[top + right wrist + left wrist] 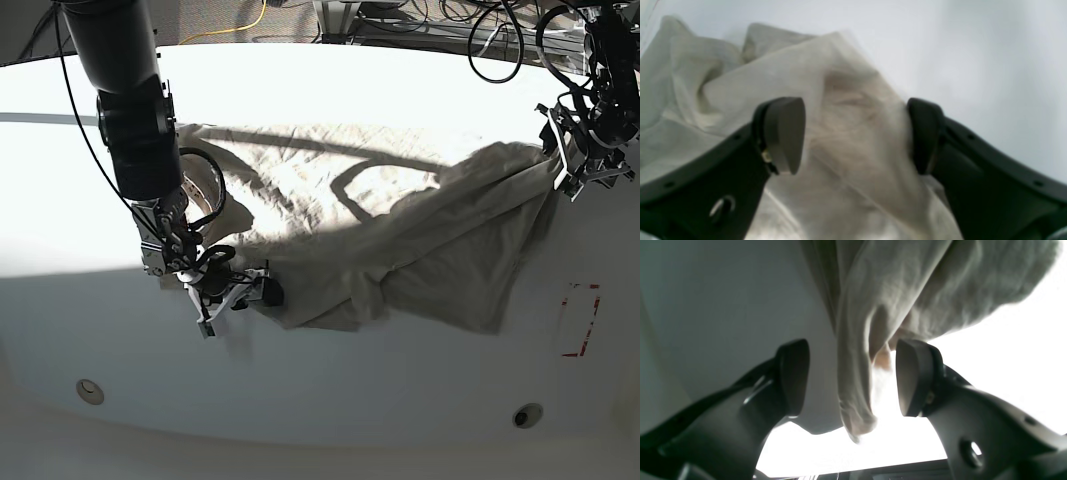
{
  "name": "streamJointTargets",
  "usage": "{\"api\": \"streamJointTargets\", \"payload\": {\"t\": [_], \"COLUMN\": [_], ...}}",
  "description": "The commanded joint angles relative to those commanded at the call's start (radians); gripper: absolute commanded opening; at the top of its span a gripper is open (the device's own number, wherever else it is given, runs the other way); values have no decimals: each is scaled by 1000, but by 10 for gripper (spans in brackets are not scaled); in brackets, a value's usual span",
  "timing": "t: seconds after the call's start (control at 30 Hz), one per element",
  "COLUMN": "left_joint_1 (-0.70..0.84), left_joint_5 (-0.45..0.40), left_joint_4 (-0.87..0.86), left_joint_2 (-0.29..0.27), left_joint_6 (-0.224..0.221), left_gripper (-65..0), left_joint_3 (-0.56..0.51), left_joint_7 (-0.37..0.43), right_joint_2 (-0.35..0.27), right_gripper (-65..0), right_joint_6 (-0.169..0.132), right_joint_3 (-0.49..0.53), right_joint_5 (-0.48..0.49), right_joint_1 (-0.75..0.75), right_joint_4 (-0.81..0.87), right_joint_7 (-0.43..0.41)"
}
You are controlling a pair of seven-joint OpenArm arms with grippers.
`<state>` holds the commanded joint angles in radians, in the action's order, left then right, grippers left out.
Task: Layout the t-shirt on the table in an organized manner, then fold the t-shirt properly
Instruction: 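Grasp the shirt hem corner with the right gripper and pull it outward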
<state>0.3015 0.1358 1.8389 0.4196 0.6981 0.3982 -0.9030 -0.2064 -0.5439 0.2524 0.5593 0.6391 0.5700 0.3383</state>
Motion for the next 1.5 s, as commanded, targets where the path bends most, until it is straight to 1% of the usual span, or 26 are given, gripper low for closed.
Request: {"api": "streamJointTargets", "payload": {"t": [0.13,0.2,0.23,0.3,0.4,0.47,0.5,0.57,0.6,0.67,0.73,0.83,0.87,0.97,1.0,1.13,1.23,1.37,1.5], "left_joint_1": [0,0,0,0,0,0,-2,-5,-15,-31,-40,-44,-52,-89,-107,-135,-133,-107,-87], "left_joint_5": [0,0,0,0,0,0,0,0,0,-2,-3,-2,0,0,0,0,2,43,91], "left_joint_4": [0,-2,-2,-2,-3,-5,-5,-5,-6,-6,-6,-5,-2,0,0,0,0,-2,0], "left_joint_2": [0,0,0,0,-2,-2,-2,-5,-15,-31,-48,-72,-80,-110,-127,-149,-149,-144,-141], "left_joint_6": [0,0,0,0,0,0,0,0,0,0,0,0,0,0,0,0,0,0,0], "left_gripper": [-272,-272,-272,-272,-272,-272,-272,-272,-272,-272,-272,-271,-271,-269,-268,-267,-267,-267,-267], "left_joint_3": [0,0,0,2,2,3,3,3,5,11,32,75,92,147,180,259,272,275,276], "left_joint_7": [0,0,0,0,0,0,0,0,0,0,0,0,0,0,0,-2,-9,-74,-127], "right_joint_2": [12,14,15,15,15,15,15,15,14,9,-6,-15,-17,-17,-15,-8,-6,-6,-6], "right_gripper": [-212,-247,-281,-368,-525,-615,-650,-648,-642,-650,-650,-650,-650,-650,-650,-650,-650,-650,-650], "right_joint_6": [0,0,0,0,0,0,0,0,0,0,0,0,5,9,9,9,11,11,11], "right_joint_3": [0,-2,-2,-2,-3,-3,-2,-2,-2,-5,-6,-11,-23,-84,-112,-183,-209,-218,-216], "right_joint_5": [0,0,0,0,0,0,0,0,0,0,6,8,8,6,6,2,6,6,6], "right_joint_1": [-2,-2,-2,-2,0,2,12,17,14,14,11,-14,-26,-64,-87,-149,-193,-249,-299], "right_joint_4": [0,0,0,0,0,2,3,20,37,72,130,253,299,434,493,646,733,829,898], "right_joint_7": [0,0,-2,-3,-5,-5,-5,0,6,28,69,152,176,250,293,394,433,465,471]}}
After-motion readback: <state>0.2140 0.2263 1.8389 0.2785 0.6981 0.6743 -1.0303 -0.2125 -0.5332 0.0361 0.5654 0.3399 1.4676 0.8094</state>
